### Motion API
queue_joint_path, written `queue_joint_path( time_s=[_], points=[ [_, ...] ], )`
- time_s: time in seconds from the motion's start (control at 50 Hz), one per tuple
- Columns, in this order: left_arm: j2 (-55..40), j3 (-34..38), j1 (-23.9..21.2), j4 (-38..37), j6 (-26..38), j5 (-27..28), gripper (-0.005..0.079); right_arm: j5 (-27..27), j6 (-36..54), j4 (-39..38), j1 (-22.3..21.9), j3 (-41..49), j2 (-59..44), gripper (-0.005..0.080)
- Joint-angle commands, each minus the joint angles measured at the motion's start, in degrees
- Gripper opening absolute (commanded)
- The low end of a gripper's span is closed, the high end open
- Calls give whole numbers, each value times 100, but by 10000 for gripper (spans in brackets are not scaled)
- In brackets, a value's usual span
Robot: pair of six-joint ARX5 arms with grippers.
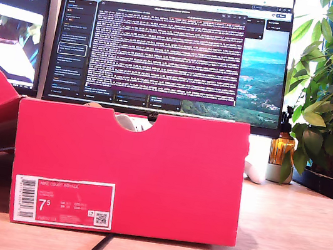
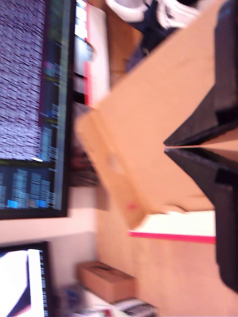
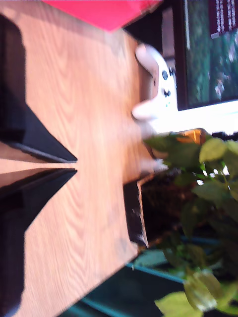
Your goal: Pack the blue shoes by picking the first shoe and placing it inside the red shoebox, left side, then picking and rotating the second shoe and placing it in the shoebox
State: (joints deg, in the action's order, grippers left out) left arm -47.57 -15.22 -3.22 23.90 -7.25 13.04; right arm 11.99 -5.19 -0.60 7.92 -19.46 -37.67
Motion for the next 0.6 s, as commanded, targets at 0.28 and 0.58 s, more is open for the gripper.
queue_joint_path(
  time_s=[0.28,0.58],
  points=[
    [1078,837,22,306,177,68,-19,59,243,-804,184,1178,1152,-13],
    [1436,1093,22,278,284,63,-19,568,577,-525,168,1547,2280,-13]
  ],
)
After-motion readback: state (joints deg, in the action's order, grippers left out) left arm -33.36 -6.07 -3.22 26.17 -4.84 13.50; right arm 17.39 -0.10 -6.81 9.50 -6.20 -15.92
